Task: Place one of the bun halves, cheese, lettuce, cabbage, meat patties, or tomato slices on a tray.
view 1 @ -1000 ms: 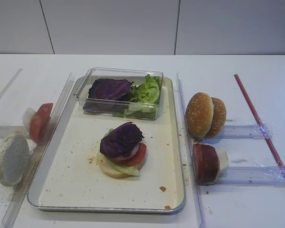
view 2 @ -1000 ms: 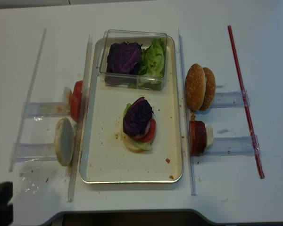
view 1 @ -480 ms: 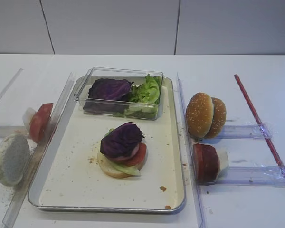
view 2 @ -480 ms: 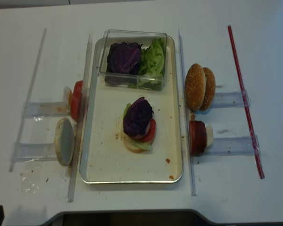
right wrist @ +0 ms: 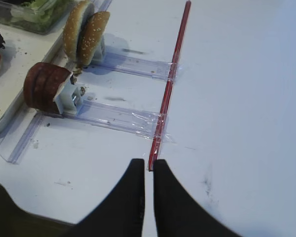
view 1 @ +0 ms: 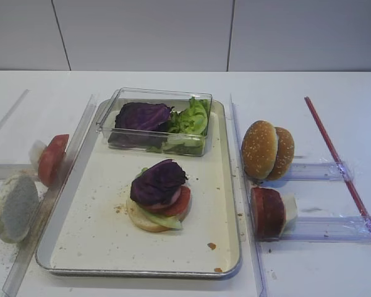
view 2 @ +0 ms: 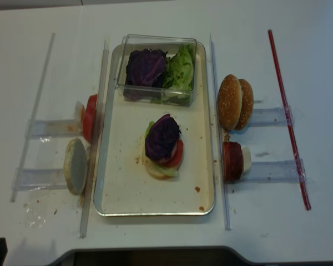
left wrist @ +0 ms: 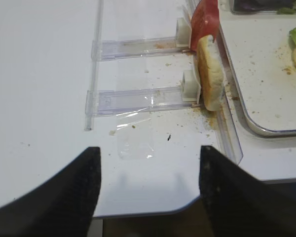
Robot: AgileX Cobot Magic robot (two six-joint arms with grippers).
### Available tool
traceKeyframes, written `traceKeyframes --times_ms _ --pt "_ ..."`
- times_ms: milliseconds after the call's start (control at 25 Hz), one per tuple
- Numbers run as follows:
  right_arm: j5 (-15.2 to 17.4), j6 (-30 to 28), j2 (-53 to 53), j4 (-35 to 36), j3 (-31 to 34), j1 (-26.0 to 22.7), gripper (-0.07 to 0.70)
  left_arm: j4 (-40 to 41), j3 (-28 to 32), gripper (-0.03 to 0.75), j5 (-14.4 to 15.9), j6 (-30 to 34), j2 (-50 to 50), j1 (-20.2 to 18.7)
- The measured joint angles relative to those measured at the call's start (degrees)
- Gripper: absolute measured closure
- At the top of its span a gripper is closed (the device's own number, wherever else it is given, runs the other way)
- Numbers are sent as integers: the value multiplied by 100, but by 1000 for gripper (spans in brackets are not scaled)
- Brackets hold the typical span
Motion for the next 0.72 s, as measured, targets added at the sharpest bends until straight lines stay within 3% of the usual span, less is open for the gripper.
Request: traceKeyframes --times_ms 720 --pt "0 0 0 0 0 0 553 0 0 302 0 0 0 0"
